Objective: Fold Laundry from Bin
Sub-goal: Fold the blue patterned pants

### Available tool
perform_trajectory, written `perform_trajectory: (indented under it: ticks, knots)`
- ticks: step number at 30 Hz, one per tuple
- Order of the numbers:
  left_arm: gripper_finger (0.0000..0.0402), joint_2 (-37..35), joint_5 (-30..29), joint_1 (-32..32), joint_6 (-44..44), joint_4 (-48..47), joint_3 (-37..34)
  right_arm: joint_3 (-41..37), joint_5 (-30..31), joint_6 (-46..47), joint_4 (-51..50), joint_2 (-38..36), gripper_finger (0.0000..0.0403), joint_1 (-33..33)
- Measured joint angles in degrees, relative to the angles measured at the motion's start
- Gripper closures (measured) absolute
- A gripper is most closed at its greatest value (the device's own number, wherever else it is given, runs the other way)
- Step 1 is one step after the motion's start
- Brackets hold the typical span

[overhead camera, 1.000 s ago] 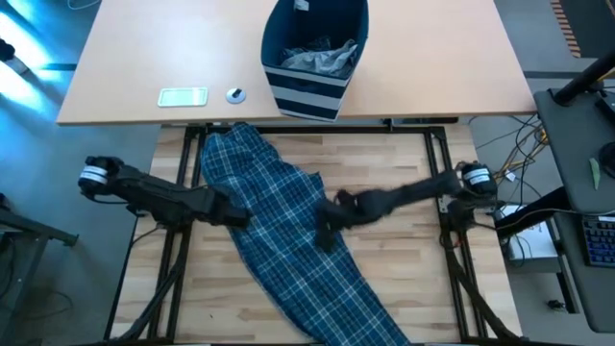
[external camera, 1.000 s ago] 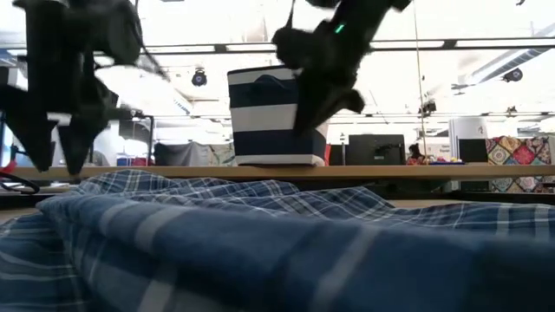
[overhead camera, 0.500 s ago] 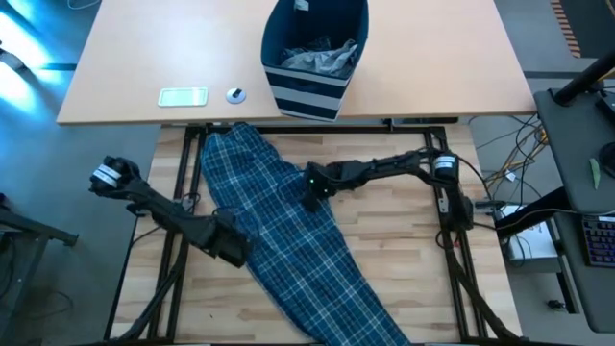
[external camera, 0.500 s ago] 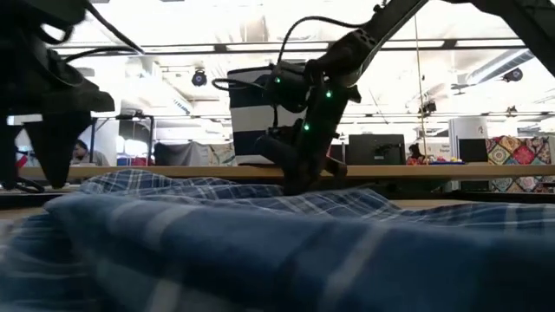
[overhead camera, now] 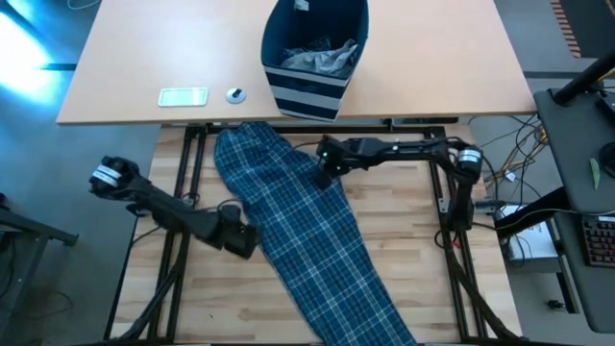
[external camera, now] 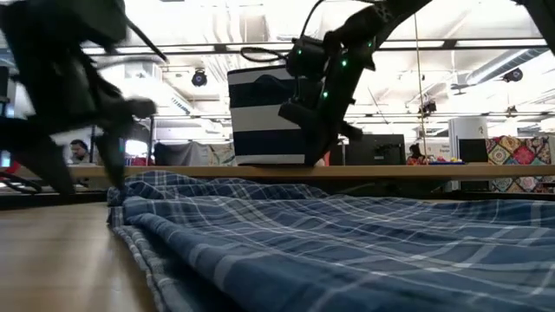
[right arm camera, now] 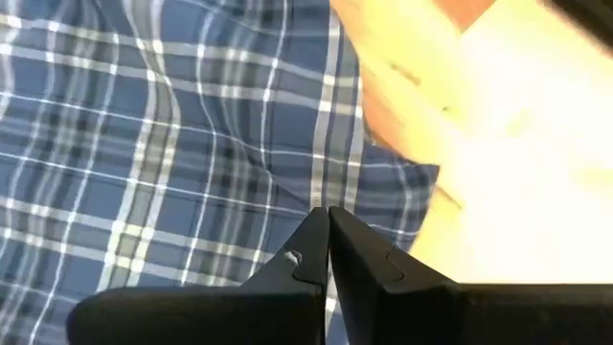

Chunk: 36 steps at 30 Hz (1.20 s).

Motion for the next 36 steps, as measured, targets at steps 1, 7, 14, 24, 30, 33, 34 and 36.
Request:
perform_trajectory:
  ticks: [1,7,14,24,30,33,34,36]
  knots:
    - [0.0122,0.1,-0.2,1.6,1.6,3.0,-1.1,-0.1,0.1,-0.1,-0.2,-0.7,0.0394,0.4]
    - [0.0122,-0.5,3.5,9.1,7.1,8.2,-6.2,-0.9,0.0,0.1,-1.7,-4.0,0.0394,7.7]
    - [0.0133,-1.2,5.8,9.2,8.0,7.5,-7.2,-4.4,-0.3,6.3,0.1,-2.7,0.0394,22.0]
    - [0.0141,-1.5,7.4,10.2,12.4,-8.3,-1.0,-10.3,-3.4,18.9,9.1,3.9,0.0394,33.5]
    - [0.0141,-2.4,4.4,7.2,12.9,-13.5,6.9,-13.8,-3.2,20.3,9.7,3.0,0.0394,33.2]
    - [0.0141,-0.7,-1.5,5.4,11.8,-7.3,9.9,-13.8,-3.0,19.1,8.4,1.1,0.0394,33.1]
    - [0.0141,0.3,-1.9,5.4,11.9,-5.3,10.4,-13.5,-3.0,18.8,7.6,0.8,0.0394,33.1]
    - [0.0141,3.3,-2.3,5.4,12.4,-2.6,10.5,-12.8,-2.3,18.5,7.2,-0.8,0.0394,33.2]
